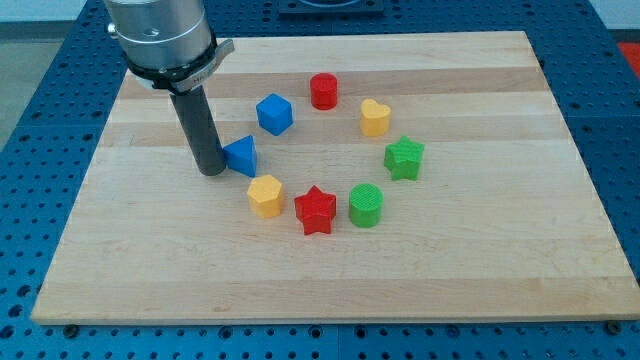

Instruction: Push the red circle towards yellow heart

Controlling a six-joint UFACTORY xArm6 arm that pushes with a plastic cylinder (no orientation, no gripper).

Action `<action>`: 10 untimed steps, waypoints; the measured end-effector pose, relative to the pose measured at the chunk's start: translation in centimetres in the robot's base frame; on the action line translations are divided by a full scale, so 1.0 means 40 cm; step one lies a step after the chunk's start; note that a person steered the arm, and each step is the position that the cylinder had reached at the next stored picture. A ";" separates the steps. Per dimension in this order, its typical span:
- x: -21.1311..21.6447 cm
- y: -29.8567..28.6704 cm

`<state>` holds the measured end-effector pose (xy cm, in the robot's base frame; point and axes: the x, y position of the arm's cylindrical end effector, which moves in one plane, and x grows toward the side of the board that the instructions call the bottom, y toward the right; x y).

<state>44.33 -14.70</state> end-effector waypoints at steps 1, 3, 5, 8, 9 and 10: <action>0.000 0.033; -0.004 0.035; -0.141 0.014; -0.380 0.063; -0.410 0.198; -0.345 0.380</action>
<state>30.55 0.48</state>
